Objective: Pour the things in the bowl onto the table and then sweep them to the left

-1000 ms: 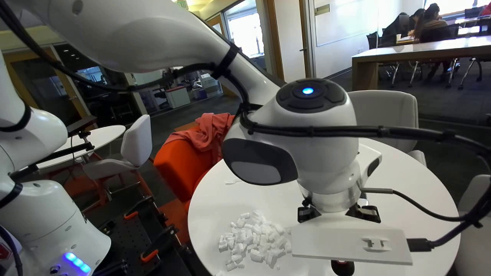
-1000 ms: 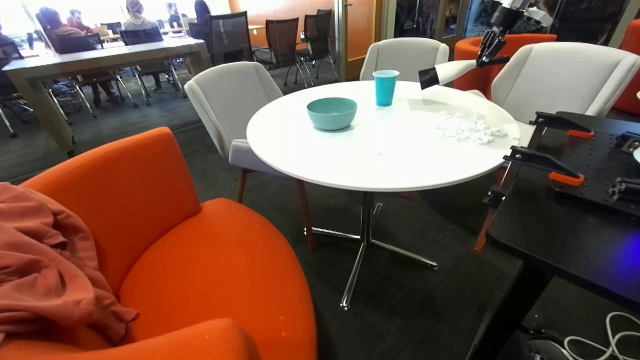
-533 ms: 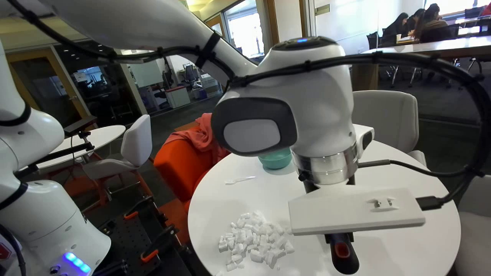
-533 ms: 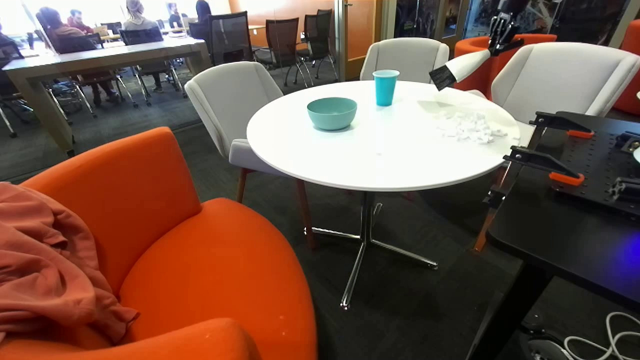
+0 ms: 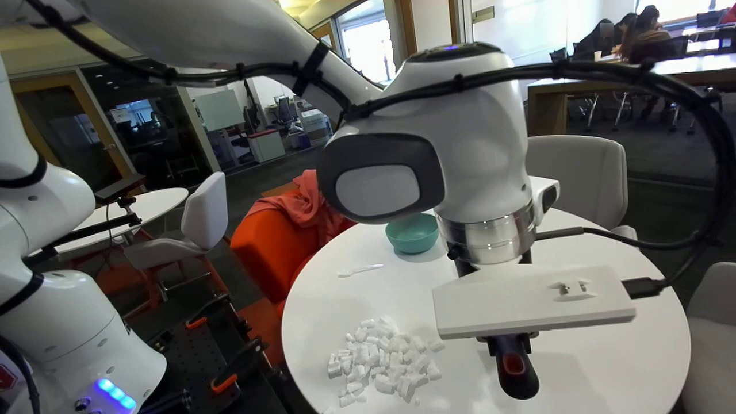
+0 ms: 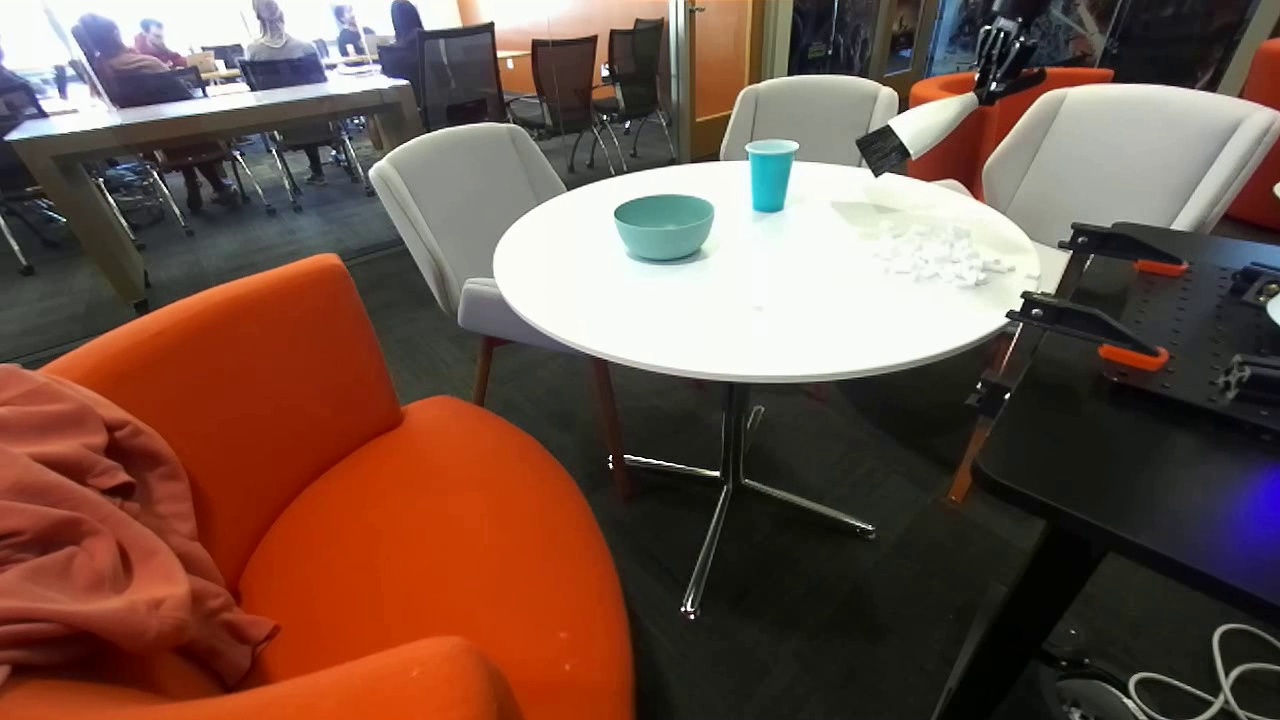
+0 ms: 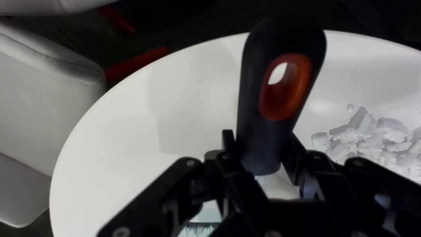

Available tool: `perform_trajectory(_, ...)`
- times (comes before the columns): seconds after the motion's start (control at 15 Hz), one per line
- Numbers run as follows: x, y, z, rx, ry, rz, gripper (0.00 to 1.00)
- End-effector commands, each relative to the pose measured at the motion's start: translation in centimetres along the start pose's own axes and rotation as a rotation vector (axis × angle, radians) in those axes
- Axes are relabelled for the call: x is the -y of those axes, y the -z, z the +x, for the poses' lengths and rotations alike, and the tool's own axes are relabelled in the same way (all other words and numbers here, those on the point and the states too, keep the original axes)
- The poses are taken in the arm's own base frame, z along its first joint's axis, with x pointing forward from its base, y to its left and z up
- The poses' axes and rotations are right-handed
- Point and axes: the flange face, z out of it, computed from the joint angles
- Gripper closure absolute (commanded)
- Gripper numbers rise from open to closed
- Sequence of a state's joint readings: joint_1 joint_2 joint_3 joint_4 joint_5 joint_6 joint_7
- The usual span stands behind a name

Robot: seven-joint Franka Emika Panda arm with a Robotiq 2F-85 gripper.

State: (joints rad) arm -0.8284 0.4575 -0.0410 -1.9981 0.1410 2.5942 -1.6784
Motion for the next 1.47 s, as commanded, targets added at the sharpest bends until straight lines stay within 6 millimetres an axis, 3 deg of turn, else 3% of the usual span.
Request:
perform_trajectory(0.0, -0.1, 0.0, 0.0, 0.000, -0.001, 0.001, 0.87)
perform_trajectory(0.6, 2.3, -0.9, -2.7, -0.069, -0.495, 0.022, 0.87)
perform_trajectory(0.8, 3.8, -1.3, -3.2, -0.044, -0.574, -0.001, 0.87)
perform_trajectory(0.87, 2.2, -2.4, -3.4, -0.054, -0.526, 0.031, 0.62)
perform_trajectory(1.07, 3.2, -2.9, -3.6, -0.043, -0.552, 0.026, 0.62)
perform_trajectory(1.13, 3.3, -3.0, -3.2, -0.072, -0.584, 0.040, 0.87)
perform_trajectory(1.4, 5.2, -3.2, -0.9, -0.183, -0.795, 0.150, 0.87)
